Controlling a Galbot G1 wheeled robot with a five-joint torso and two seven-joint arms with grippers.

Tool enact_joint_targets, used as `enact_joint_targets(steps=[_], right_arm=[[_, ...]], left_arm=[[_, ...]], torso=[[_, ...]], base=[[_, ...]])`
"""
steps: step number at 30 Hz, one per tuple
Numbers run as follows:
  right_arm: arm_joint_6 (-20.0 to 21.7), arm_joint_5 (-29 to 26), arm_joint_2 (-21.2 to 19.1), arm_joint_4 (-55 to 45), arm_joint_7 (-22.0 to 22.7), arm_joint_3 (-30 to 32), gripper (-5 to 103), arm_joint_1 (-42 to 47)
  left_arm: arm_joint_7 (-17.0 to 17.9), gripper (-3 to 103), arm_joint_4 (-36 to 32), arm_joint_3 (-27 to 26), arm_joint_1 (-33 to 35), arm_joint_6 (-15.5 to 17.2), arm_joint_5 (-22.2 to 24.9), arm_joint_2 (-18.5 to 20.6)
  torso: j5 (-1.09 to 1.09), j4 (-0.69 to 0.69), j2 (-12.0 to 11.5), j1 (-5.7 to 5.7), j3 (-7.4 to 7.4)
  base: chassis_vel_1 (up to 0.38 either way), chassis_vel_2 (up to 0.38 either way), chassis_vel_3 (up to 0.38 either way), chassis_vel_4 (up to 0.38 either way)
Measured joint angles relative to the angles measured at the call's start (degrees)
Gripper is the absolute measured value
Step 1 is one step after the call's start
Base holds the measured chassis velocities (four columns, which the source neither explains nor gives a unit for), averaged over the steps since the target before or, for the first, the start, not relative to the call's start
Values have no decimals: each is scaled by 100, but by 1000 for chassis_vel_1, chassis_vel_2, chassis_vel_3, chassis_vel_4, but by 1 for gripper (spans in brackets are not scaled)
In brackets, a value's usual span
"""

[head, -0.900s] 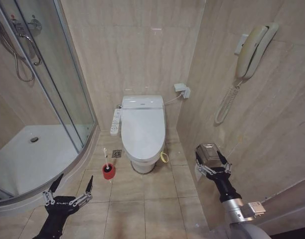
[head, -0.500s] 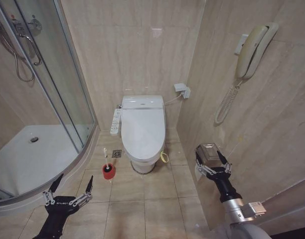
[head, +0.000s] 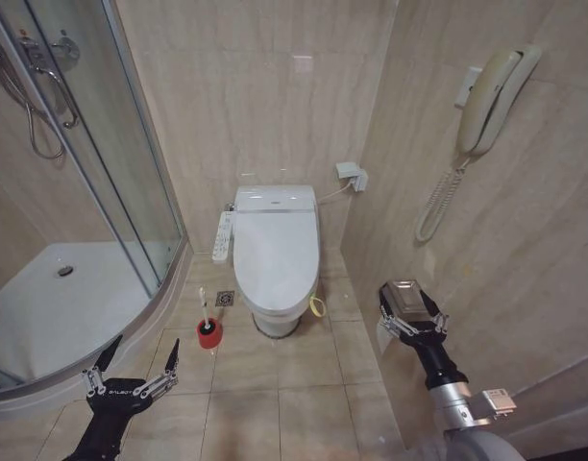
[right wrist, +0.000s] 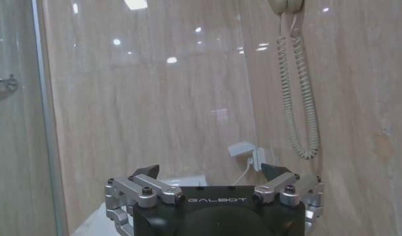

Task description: Open the toilet lid, clean the toilet bowl with a toilet brush, close the toilet lid, and flush.

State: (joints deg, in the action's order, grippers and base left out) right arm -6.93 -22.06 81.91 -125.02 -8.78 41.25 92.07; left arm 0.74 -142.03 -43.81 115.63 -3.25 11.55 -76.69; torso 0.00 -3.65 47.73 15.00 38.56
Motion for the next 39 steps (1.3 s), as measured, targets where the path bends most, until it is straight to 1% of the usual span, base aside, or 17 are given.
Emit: enact_joint_targets(steps=[12,14,16,20,21,23,26,28,30,32,34,35,38,39], right_arm=[[-56,-19,-7,78,39,20,100,-30],[-59,-12,-9,97,77,29,100,-63],[-72,-12,-9,108,94,29,100,-75],[-137,-10,-9,153,124,20,100,-109],[-145,19,-8,168,127,22,100,-112],[-225,93,-8,220,121,21,100,-117],[-270,196,-22,267,30,21,100,-123],[-232,364,-105,307,-102,6,100,-117],[-202,419,-151,326,-130,-13,100,-120],[-141,512,-290,397,-157,-64,100,-159],[-95,531,-447,471,-155,-131,100,-205],[-95,531,-447,471,-155,-131,100,-205],[-54,545,-712,646,-166,-237,100,-291],[-54,545,-712,646,-166,-237,100,-291]], left_arm=[[0,100,0,0,0,0,0,0],[0,100,0,-1,0,0,0,0],[0,100,0,0,0,0,0,0],[0,100,0,0,-1,0,0,0],[0,100,0,0,0,0,0,0],[0,100,0,0,-1,0,0,0],[0,100,0,0,0,0,0,0],[0,100,0,0,0,0,0,0],[0,100,0,0,0,0,0,0],[0,100,0,0,0,0,0,0],[0,100,0,0,-1,0,0,0],[0,100,0,0,-1,0,0,0],[0,100,0,0,0,0,0,-1],[0,100,0,0,0,0,0,-1]], torso=[[0,-1,-1,4,1],[2,2,-3,7,2],[0,0,-4,9,3],[1,2,-4,9,3],[0,-1,-4,8,3],[0,-1,-3,3,1],[1,0,-2,0,-1],[0,0,0,-2,-1],[1,0,0,-2,-1],[0,0,0,-1,-1],[1,0,-1,2,0],[1,0,-1,2,0],[1,1,-1,4,1],[1,1,-1,4,1]], base=[[-216,215,213,-206],[-236,232,227,-250],[-225,184,196,-211],[-103,109,57,-41],[0,0,0,0],[22,-20,-11,29],[67,-61,-64,54],[67,-74,-45,51],[0,0,0,0],[0,0,0,0],[0,0,0,0],[0,0,0,0],[0,0,0,0],[0,0,0,0]])
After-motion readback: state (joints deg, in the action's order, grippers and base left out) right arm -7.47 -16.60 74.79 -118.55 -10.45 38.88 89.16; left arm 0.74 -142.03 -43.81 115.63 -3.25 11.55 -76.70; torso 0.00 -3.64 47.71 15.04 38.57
